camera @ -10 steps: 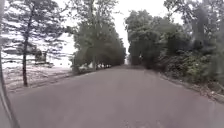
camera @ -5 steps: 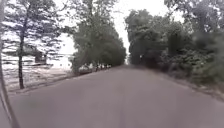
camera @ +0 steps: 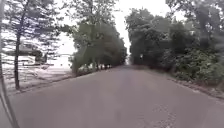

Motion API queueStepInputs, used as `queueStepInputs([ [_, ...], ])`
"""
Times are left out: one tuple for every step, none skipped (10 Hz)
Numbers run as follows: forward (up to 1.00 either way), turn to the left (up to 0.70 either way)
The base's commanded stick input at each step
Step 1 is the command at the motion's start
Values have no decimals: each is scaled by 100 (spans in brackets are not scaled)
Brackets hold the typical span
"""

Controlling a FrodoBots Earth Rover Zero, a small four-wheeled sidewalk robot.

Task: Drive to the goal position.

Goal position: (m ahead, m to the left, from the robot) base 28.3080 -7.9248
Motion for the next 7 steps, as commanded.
queueStepInputs([
  [70,0],
  [70,0],
  [70,-21],
  [70,-12],
  [70,-4],
  [70,0],
  [70,0],
])
